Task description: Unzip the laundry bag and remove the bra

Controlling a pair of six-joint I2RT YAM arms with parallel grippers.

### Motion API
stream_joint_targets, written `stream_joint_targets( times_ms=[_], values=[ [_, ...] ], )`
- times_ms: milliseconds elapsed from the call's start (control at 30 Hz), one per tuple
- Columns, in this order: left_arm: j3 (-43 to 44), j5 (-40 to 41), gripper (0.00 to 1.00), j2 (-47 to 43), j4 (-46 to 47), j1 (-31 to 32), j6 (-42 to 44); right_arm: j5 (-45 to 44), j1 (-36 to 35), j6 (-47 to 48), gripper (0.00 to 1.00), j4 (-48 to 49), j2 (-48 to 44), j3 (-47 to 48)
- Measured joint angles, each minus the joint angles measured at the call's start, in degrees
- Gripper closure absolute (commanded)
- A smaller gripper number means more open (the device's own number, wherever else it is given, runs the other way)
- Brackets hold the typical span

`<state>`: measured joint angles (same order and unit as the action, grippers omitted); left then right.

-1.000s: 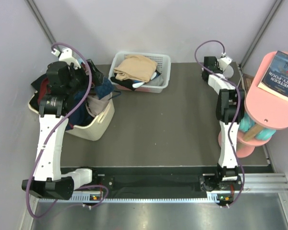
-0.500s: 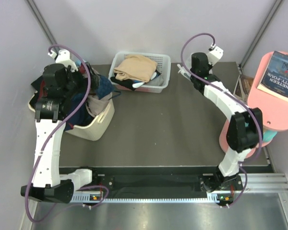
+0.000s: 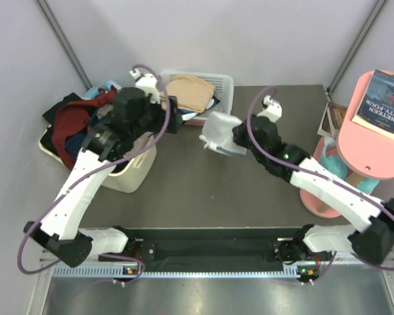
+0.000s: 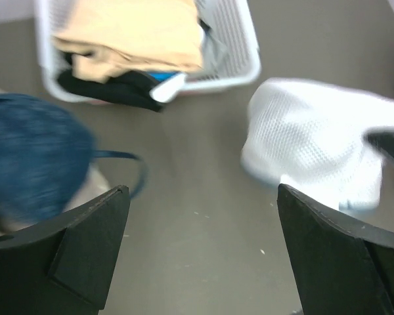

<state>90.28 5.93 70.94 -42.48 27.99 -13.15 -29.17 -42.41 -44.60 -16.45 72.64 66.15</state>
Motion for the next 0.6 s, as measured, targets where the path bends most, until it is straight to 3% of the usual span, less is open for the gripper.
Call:
stream_joint_targets(
  times_ms=[67,100,167,333,433,600],
  values=[
    [-0.17,0.98,0.02,2.51,0.63,3.10,-1.66,2.40,-1.29,-1.77,0.15,-0.09,-4.96,-4.81],
    [-0.61,1.36,0.02,3.61,1.22,4.46,-2.80,2.93,-1.27,-2.47,0.08,-0.70,-7.34,-7.48],
    [-1.92,2.19,0.02,5.16,2.38,7.13,-5.29,2.93,-0.26,-4.17,0.04,-4.98,-10.75,-11.78],
    [-4.85,2.54,0.02,8.92,5.07,14.71,-11.52,2.32,3.56,-3.80,0.04,-17.42,-13.03,-15.93],
    [-7.85,2.43,0.02,10.73,6.12,18.27,-15.98,4.15,3.58,1.81,0.04,-18.93,-15.87,-15.39],
    [-14.38,2.36,0.01,9.90,5.88,19.50,-21.62,14.43,3.61,12.70,0.04,-17.00,-16.50,-10.45]
  ],
)
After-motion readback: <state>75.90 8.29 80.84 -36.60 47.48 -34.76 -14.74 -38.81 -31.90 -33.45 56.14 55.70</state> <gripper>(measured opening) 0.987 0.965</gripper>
